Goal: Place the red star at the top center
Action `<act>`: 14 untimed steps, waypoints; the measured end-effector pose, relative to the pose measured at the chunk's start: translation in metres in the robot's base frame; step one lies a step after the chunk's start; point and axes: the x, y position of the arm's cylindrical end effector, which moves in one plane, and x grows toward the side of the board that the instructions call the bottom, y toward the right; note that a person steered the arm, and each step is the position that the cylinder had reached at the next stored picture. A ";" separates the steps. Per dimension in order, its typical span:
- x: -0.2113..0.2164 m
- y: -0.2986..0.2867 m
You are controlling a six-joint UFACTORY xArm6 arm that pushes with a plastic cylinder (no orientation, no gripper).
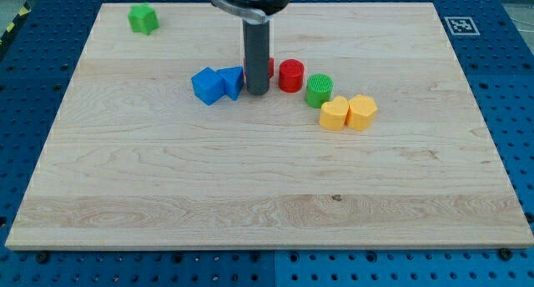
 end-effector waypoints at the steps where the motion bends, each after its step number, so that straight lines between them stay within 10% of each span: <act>1: -0.016 0.000; 14: -0.047 -0.012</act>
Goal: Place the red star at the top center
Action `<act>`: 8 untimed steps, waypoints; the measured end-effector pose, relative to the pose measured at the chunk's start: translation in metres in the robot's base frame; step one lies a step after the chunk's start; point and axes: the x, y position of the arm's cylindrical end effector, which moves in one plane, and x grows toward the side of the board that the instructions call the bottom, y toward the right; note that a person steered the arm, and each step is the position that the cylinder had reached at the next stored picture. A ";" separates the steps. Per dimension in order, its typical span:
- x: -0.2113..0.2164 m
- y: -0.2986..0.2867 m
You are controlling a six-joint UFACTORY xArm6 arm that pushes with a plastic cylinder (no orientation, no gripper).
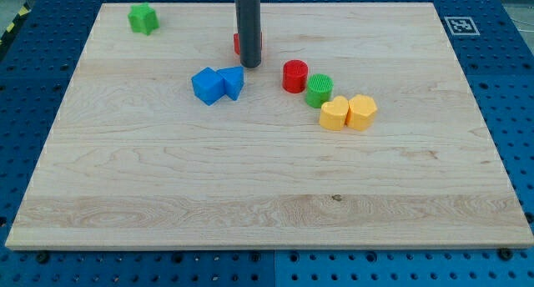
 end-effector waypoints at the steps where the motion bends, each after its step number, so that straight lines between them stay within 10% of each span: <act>1: -0.001 -0.002; 8: -0.059 0.013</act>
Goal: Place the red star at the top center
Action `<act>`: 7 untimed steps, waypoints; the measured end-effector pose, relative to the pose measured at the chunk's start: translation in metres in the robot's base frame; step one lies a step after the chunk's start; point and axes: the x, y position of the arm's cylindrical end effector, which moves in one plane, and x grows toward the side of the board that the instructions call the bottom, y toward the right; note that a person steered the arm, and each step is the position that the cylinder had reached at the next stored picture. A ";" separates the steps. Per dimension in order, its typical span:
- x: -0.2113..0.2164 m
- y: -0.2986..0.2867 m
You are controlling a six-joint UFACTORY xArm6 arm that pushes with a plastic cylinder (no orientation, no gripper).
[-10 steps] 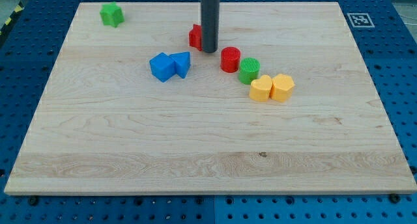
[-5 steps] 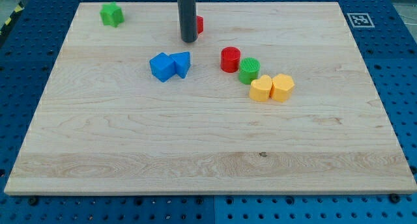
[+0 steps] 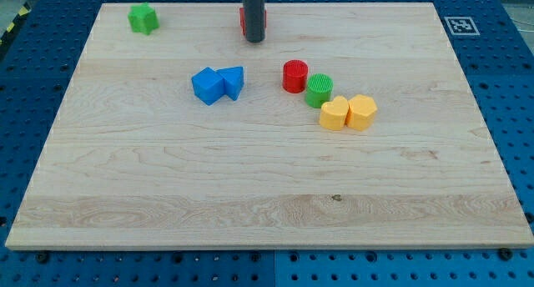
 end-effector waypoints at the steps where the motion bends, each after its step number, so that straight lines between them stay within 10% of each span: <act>1: 0.000 0.011; 7: 0.019 0.008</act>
